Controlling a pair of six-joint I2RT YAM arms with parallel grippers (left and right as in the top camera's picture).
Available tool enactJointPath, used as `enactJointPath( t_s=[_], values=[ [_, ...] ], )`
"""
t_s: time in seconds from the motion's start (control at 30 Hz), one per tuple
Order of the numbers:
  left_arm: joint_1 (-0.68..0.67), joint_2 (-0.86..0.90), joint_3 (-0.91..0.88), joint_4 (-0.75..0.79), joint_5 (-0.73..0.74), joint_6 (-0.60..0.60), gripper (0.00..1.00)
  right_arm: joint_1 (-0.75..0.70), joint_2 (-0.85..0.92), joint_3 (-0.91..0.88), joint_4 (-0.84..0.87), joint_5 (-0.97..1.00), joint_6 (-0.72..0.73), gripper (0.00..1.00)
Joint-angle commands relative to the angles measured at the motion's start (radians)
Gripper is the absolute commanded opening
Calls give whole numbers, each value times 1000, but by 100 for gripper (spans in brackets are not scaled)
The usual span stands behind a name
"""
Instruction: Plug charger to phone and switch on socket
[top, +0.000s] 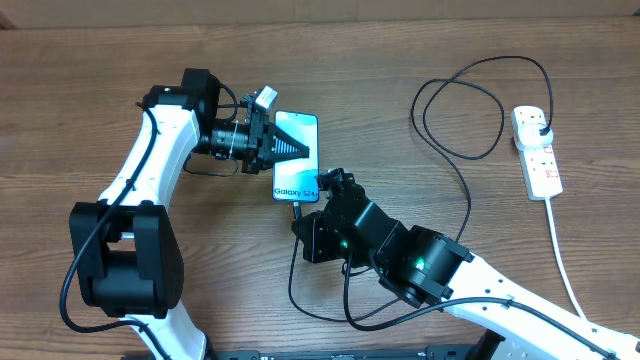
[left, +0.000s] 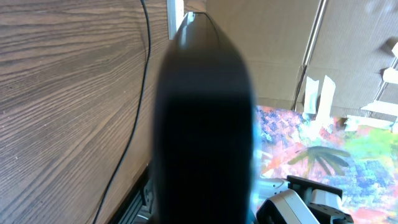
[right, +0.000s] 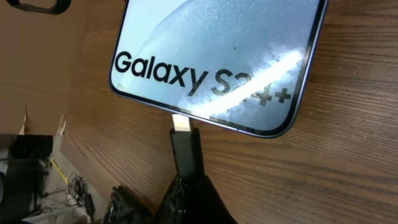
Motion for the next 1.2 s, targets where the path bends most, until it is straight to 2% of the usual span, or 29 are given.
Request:
enactJointPath(
  t_s=[0.0, 0.23, 0.8, 1.17],
  values=[
    [4, -2, 23, -5, 24, 32, 4, -8, -2, -2, 9, 68, 13, 4],
    [3, -2, 23, -8, 27, 73, 4, -46, -2, -2, 15, 64, 14, 4],
    [2, -2, 23, -16, 79, 74, 4, -52, -1, -2, 105, 58, 15, 4],
    [-41, -2, 23, -15, 76, 201, 4, -52, -1, -2, 140, 56, 14, 4]
  ],
)
